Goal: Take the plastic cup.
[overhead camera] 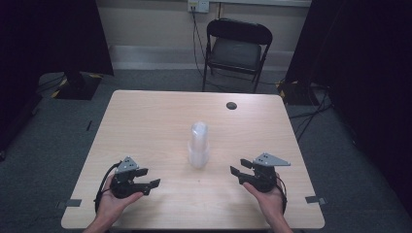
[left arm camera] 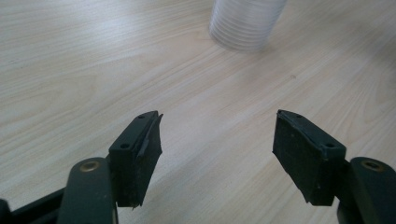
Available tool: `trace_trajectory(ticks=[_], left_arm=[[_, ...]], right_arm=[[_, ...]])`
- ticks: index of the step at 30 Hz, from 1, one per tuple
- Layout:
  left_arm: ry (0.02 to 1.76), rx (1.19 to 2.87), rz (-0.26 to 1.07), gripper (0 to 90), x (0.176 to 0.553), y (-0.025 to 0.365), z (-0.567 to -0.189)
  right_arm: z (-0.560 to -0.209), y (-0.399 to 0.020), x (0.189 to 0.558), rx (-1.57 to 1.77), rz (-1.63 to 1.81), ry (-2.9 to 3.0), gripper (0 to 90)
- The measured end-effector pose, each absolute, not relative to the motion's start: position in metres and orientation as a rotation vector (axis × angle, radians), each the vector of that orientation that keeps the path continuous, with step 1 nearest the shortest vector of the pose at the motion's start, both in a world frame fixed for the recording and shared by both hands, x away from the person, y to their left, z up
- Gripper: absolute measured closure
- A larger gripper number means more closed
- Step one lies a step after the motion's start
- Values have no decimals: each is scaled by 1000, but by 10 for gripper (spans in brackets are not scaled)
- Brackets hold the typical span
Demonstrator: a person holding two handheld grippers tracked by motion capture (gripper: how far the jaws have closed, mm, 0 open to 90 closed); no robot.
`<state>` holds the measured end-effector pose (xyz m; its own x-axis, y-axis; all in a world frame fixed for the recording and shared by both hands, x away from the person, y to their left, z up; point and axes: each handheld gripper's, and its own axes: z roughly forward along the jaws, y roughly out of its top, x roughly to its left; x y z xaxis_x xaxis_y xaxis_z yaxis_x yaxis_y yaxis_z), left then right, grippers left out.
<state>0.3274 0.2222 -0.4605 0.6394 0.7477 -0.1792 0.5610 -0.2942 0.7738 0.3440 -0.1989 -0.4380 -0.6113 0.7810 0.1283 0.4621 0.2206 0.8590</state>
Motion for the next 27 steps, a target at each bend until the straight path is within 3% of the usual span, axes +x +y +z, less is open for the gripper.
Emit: trace_trajectory(ticks=[8, 16, 27], left_arm=[[1024, 1988, 275, 327, 327, 222, -461], [1028, 1986, 275, 325, 327, 224, -461], [1024, 1996, 274, 324, 327, 223, -461]], right_arm=[[-425, -184, 351, 1129, 1373, 2202, 380], [-413, -167, 361, 1076, 1423, 2214, 365], [-403, -147, 377, 1022, 1468, 2226, 273]])
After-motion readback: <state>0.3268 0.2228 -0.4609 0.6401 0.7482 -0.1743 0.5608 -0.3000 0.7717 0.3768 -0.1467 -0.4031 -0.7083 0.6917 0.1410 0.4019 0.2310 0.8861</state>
